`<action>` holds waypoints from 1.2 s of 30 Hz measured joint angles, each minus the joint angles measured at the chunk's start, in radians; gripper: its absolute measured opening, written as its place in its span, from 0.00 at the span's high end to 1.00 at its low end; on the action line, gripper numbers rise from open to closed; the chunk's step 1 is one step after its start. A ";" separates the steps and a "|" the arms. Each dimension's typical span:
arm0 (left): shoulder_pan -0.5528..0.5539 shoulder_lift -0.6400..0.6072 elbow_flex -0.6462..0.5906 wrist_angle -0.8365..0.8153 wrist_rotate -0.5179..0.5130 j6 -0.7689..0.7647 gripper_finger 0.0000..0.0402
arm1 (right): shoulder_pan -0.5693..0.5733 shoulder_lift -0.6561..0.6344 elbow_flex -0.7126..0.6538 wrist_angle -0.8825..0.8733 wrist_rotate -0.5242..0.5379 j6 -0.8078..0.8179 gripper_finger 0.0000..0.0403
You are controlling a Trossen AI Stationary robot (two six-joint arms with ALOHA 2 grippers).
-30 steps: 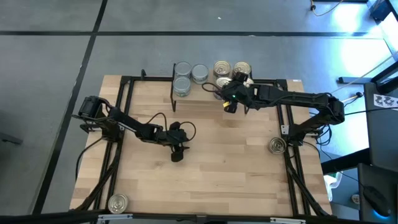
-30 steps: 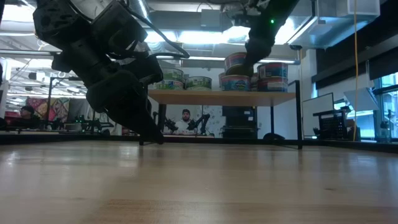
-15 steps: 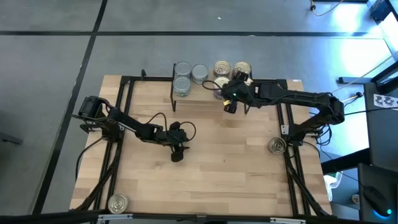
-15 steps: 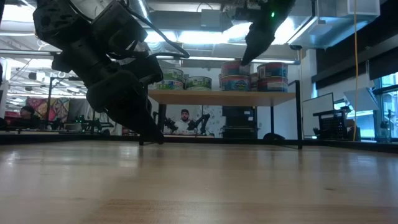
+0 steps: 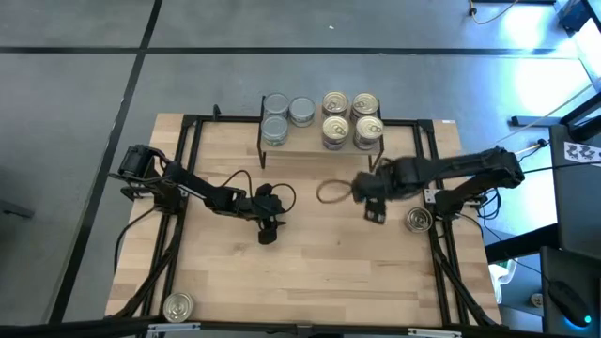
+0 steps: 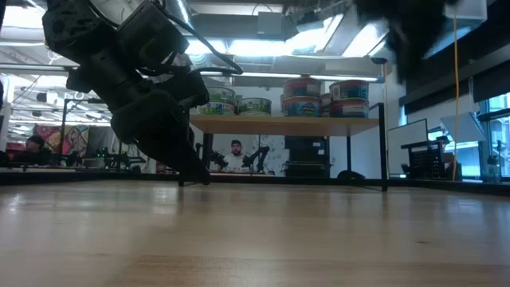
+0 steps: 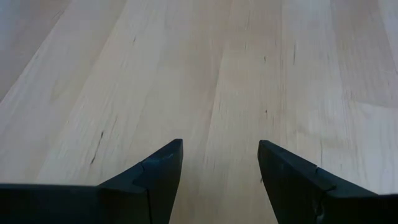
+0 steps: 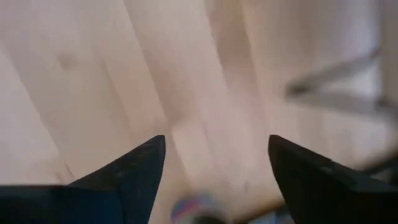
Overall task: Stack canned seafood by type on shelf
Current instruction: Put the blue pink tuna can on the shelf
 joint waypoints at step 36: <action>0.000 0.000 0.000 0.009 0.000 0.000 0.48 | 0.073 0.005 -0.605 0.319 -0.202 0.257 0.81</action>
